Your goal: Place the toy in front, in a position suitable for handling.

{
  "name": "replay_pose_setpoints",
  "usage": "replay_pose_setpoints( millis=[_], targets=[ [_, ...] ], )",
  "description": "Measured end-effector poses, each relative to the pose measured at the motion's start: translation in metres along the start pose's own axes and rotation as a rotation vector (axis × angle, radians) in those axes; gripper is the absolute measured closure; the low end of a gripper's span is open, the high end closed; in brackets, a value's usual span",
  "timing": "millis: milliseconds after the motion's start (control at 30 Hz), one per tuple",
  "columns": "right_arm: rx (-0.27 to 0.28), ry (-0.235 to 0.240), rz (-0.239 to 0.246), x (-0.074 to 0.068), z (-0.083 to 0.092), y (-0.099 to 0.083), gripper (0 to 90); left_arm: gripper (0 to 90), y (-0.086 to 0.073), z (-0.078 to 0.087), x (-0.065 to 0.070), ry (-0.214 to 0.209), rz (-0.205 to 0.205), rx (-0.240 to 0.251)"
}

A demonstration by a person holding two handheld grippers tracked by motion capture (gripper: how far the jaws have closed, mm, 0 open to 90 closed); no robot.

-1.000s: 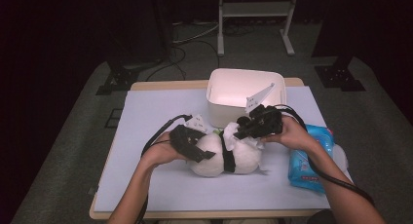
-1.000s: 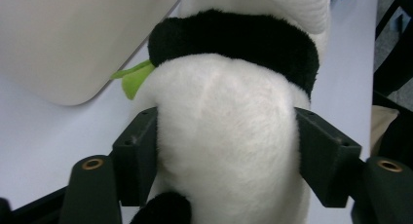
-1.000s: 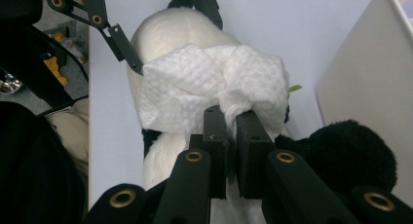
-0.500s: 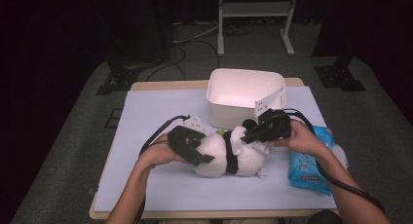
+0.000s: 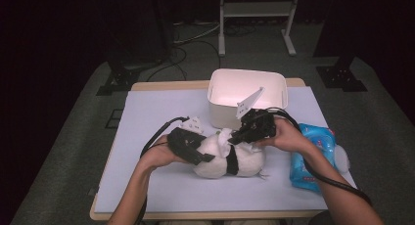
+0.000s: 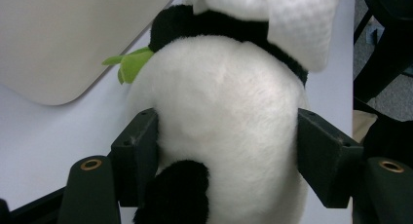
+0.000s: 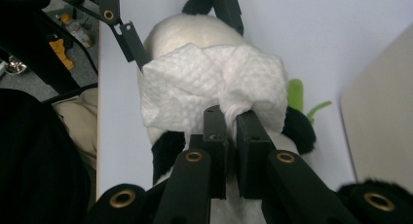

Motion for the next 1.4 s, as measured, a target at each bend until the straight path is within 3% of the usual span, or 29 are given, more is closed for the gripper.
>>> replay_pose_setpoints(
  millis=[233, 400, 933, 1200, 1400],
  targets=[
    [-0.006, 0.022, 0.023, -0.002, -0.015, 0.013, 83.8, 31.5, 0.004, 0.001, 0.001, 0.003, -0.013, -0.005],
    [-0.01, 0.02, 0.021, 0.001, -0.015, 0.015, 83.8, 32.0, 0.004, 0.002, -0.003, 0.001, -0.009, -0.01],
    [0.028, -0.04, -0.074, 0.017, 0.029, -0.027, 83.5, 31.5, 0.002, 0.002, -0.003, -0.013, -0.02, -0.013],
    [0.059, -0.032, -0.096, 0.014, 0.033, -0.04, 83.4, 29.6, 0.008, 0.003, 0.0, -0.03, -0.025, -0.03],
    [0.075, -0.029, -0.089, 0.006, 0.033, -0.044, 83.5, 27.1, 0.015, 0.003, -0.001, -0.039, -0.003, -0.036]
  ],
)
Point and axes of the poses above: each handheld gripper's, and its own axes: z roughly backward along the jaws, y roughly out of its top, x roughly to its right, the point moved 2 cm from there along -z, roughly forward along the jaws, and after that the axes turned 6 degrees about z, right-handed, at the moved point
